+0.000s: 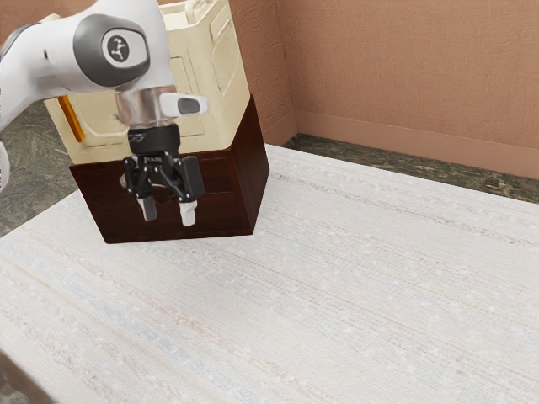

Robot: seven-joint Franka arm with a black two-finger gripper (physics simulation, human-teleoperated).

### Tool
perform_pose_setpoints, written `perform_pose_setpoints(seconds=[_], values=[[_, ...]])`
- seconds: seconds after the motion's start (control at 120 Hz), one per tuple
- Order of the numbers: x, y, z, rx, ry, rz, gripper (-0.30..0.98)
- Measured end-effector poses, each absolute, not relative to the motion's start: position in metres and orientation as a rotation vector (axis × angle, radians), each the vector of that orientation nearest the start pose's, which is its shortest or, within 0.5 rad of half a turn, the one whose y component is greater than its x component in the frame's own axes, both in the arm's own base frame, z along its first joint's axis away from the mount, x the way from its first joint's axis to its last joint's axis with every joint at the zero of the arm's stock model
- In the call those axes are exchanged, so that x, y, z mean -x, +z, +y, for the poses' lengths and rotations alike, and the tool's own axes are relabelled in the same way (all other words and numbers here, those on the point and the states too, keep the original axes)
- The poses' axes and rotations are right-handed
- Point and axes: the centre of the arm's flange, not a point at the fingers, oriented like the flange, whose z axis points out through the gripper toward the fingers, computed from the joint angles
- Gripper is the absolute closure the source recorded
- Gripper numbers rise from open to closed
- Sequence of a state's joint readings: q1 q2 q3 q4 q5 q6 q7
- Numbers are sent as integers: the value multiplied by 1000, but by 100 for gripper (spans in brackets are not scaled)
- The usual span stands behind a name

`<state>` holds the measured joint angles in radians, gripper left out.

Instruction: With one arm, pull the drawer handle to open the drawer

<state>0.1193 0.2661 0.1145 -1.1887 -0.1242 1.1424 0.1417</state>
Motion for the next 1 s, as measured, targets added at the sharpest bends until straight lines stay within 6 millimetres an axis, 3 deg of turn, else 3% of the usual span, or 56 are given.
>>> perform_pose_setpoints(seconds=[0.067,0.208,0.267,0.292,0.325,0.375,0.475,0.517,0.65,0.808,0.925,1.0], values=[[-585,619,96,3226,380,-32,0],[-593,626,100,3204,251,4,0],[-564,700,101,3188,23,-2,0],[-551,722,102,3181,-36,-7,0],[-539,738,104,3174,-77,-15,0],[-533,745,106,3170,-88,-22,0],[-535,740,106,3172,-67,-17,0],[-539,727,105,3181,-23,-12,0],[-544,706,87,3169,72,45,0],[-489,677,93,3165,178,39,0],[-473,668,96,3143,125,173,0],[-468,648,109,3129,145,226,0]])
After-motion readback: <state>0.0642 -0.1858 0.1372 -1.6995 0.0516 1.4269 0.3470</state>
